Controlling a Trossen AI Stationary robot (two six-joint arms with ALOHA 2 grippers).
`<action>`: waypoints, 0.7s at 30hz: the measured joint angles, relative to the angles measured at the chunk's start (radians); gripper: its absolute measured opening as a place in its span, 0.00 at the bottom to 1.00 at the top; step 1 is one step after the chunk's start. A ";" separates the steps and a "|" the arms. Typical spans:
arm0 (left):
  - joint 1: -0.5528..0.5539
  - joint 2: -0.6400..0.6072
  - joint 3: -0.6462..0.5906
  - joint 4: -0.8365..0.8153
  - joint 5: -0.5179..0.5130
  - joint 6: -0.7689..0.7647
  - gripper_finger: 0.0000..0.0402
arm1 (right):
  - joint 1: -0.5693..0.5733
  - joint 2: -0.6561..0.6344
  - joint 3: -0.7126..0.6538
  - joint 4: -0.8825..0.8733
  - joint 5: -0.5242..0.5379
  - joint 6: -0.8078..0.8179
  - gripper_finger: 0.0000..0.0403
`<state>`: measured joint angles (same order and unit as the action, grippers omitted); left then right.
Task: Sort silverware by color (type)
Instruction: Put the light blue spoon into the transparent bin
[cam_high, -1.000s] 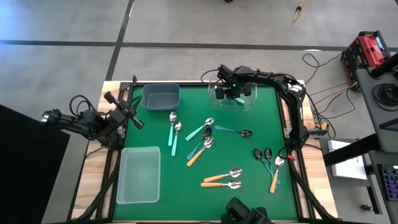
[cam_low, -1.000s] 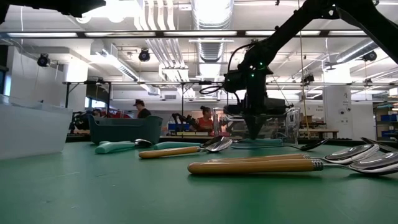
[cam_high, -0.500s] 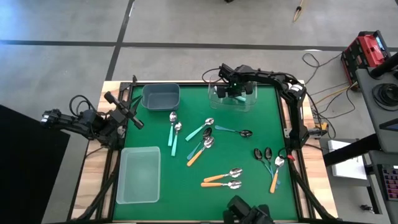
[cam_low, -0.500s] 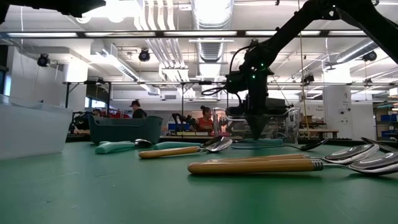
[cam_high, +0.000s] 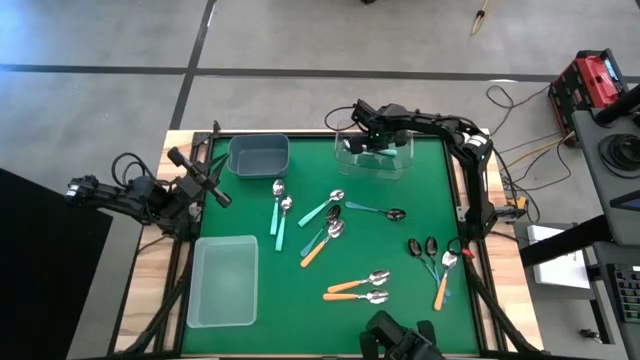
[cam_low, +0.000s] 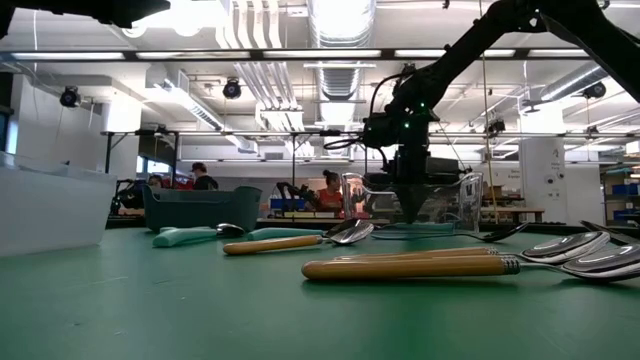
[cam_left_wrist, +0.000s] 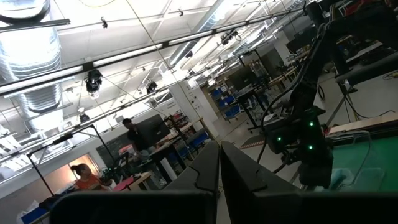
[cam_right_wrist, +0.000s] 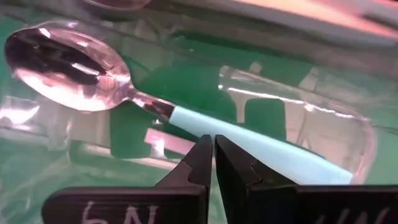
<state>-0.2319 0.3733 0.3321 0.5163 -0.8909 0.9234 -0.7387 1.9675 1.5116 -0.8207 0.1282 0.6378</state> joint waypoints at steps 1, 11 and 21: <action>0.000 0.000 0.000 0.000 0.000 0.000 0.00 | -0.001 0.000 0.000 0.000 0.005 -0.003 0.03; 0.000 0.000 0.000 0.000 0.000 0.000 0.00 | -0.004 0.000 0.023 -0.060 -0.032 -0.027 0.03; 0.000 0.000 0.000 0.000 0.000 0.000 0.00 | -0.014 0.000 0.020 -0.080 0.085 -0.055 0.03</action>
<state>-0.2320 0.3733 0.3321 0.5163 -0.8909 0.9234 -0.7525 1.9675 1.5318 -0.9003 0.2133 0.5824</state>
